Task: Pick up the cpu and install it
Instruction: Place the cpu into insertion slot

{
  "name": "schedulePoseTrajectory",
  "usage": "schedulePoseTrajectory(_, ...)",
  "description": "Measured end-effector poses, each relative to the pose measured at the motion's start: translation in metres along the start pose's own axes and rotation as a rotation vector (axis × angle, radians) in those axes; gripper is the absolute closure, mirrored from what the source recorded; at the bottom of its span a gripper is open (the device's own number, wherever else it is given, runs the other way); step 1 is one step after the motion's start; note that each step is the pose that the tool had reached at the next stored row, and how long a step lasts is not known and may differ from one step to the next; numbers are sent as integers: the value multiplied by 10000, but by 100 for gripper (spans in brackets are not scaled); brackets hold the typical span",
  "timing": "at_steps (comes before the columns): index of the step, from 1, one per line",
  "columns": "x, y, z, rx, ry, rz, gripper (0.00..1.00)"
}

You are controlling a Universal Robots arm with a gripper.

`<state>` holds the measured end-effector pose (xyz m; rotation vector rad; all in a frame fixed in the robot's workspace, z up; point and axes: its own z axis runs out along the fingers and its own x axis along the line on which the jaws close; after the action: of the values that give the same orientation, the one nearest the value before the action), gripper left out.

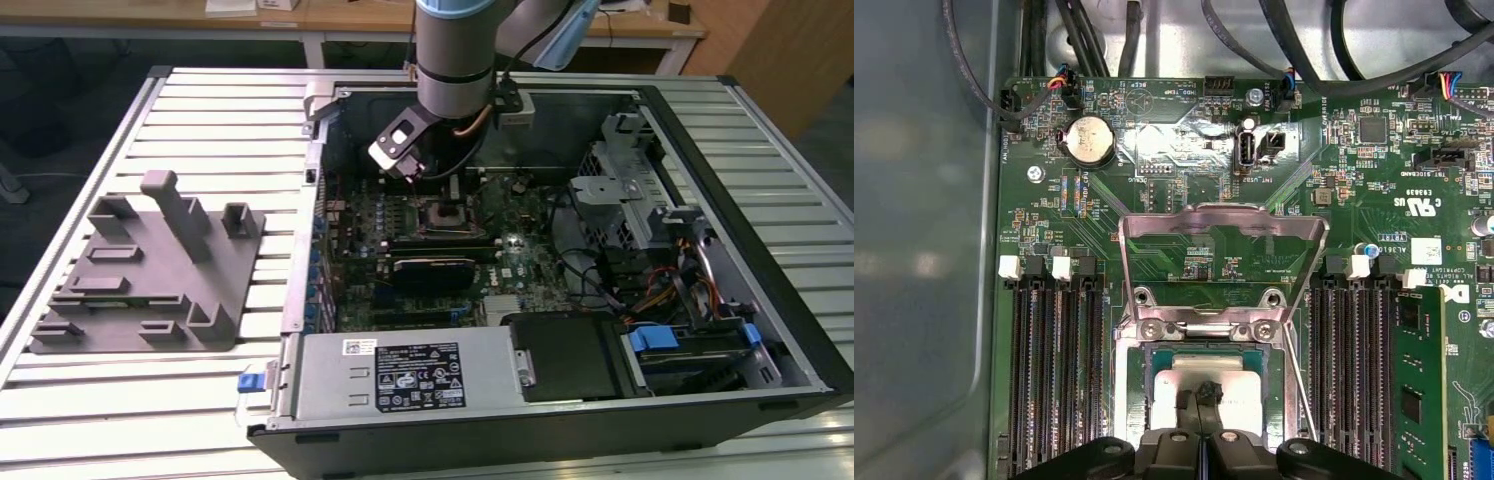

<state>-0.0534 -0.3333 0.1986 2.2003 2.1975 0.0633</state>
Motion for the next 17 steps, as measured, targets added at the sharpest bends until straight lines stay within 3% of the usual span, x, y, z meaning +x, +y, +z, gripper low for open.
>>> schedulePoseTrajectory(9,-1,3,-48,-1,6,9,89)
schedulePoseTrajectory(17,-64,4,-43,0,5,14,89)
